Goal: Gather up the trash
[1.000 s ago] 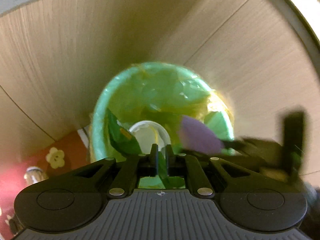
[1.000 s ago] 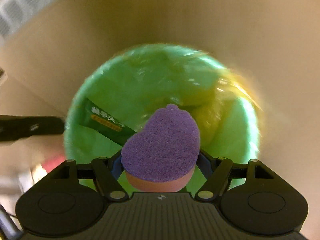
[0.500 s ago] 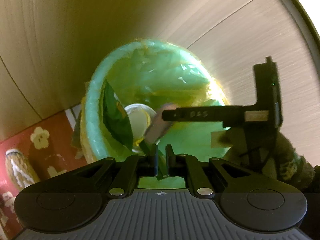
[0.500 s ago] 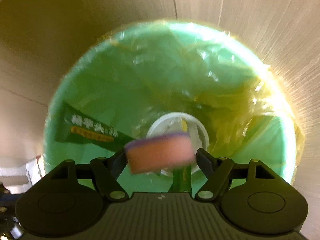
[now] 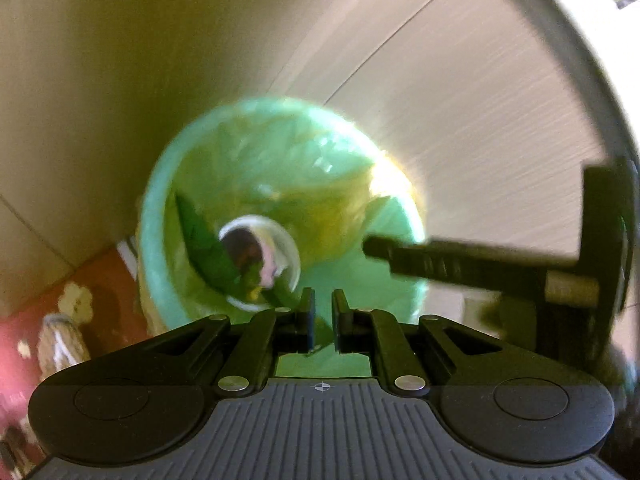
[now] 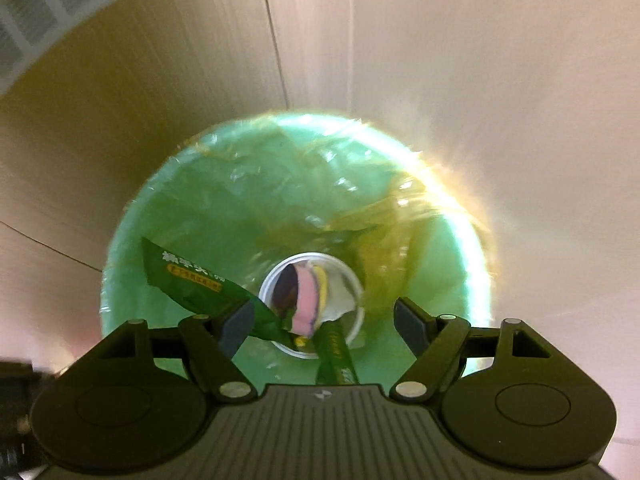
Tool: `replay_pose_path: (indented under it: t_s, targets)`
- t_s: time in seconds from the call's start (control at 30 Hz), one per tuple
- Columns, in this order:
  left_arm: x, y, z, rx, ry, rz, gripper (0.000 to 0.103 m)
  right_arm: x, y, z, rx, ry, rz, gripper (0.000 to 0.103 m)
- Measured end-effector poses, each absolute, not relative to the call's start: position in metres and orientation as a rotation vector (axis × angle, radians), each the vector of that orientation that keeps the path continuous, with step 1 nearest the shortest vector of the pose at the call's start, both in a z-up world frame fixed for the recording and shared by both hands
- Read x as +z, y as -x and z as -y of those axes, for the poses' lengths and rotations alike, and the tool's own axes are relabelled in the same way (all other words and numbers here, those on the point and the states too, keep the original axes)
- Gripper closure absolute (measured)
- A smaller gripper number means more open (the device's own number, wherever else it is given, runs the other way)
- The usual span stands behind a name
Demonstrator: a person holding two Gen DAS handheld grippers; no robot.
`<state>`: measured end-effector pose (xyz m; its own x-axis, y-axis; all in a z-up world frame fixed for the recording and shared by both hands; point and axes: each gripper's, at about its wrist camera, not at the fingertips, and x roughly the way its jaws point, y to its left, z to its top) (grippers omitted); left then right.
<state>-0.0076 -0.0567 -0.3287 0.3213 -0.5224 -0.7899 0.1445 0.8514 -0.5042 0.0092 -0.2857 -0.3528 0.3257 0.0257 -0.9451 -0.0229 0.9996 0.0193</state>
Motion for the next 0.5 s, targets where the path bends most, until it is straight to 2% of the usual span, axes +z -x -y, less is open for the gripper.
replay_pose_path:
  t_s: [0.3,0.5]
  targets:
    - [-0.166,-0.001,0.033,-0.409,0.258,-0.978,0.091,-0.229,0.031,0.289,-0.077,-0.211,-1.133,0.026]
    - [-0.082,-0.007,0.005,-0.401,0.237,-0.859,0.091,-0.136,0.027,0.269,0.011,-0.304,-1.004,0.026]
